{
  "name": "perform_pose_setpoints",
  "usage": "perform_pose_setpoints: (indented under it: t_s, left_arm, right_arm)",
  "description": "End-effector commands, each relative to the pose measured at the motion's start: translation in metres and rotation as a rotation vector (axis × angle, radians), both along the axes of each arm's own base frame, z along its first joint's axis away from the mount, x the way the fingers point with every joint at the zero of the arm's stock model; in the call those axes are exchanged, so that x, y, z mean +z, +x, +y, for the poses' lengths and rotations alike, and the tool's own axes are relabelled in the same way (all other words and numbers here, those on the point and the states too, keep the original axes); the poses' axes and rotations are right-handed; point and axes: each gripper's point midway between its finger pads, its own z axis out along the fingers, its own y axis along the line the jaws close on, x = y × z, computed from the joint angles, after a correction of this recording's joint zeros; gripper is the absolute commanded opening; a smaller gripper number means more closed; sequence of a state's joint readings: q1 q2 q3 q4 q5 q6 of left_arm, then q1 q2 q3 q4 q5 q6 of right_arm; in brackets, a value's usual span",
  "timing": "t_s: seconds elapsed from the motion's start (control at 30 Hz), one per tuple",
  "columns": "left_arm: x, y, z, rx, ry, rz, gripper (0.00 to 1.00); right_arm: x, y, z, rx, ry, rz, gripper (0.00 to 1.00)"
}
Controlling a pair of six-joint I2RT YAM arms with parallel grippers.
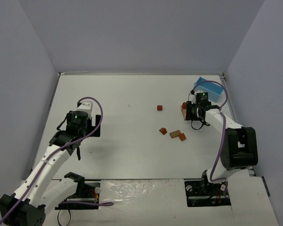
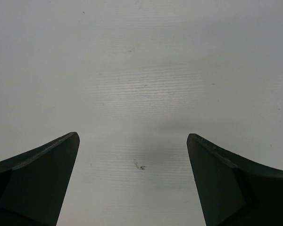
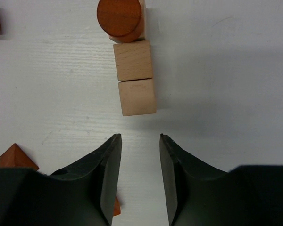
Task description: Build the wood block tower
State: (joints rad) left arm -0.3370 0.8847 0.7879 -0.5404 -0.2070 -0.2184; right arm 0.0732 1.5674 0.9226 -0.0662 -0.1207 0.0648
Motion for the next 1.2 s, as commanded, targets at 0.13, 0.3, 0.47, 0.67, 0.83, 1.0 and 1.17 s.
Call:
perform_pose_setpoints:
  t_s: [0.13, 0.3, 0.47, 0.67, 0.83, 1.0, 1.17]
  left_arm:
    - [0.027, 0.012, -0.003, -0.003, -0.022, -0.095, 0.97]
    - [0.027, 0.012, -0.002, -0.003, -0.021, -0.096, 0.97]
    - [0.026, 0.012, -0.002, -0.001, -0.021, -0.094, 0.97]
    - [0.026, 0.012, -0.002, -0.001, -0.02, -0.094, 0.97]
    - [0.026, 0.012, -0.002, 0.0, -0.019, -0.094, 0.97]
    - [0.026, 0.012, -0.001, 0.001, -0.018, -0.094, 0.97]
    - [0.027, 0.012, -0.001, 0.001, -0.016, -0.096, 0.97]
  right_arm:
    - [-0.014, -0.005, -0.011, -0.058, 0.005, 0.043, 0.27]
    - [-0.021, -0.004, -0.013, -0.065, 0.001, 0.063, 0.27]
    - [-0.026, 0.0, -0.015, -0.068, -0.005, 0.074, 0.27]
    - [-0.031, 0.002, -0.019, -0.078, -0.015, 0.084, 0.27]
    - [-0.032, 0.005, -0.021, -0.085, -0.017, 0.086, 0.27]
    - [-0.032, 0.008, -0.02, -0.084, -0.013, 0.084, 0.26]
    - [-0.032, 0.01, -0.021, -0.087, -0.015, 0.079, 0.26]
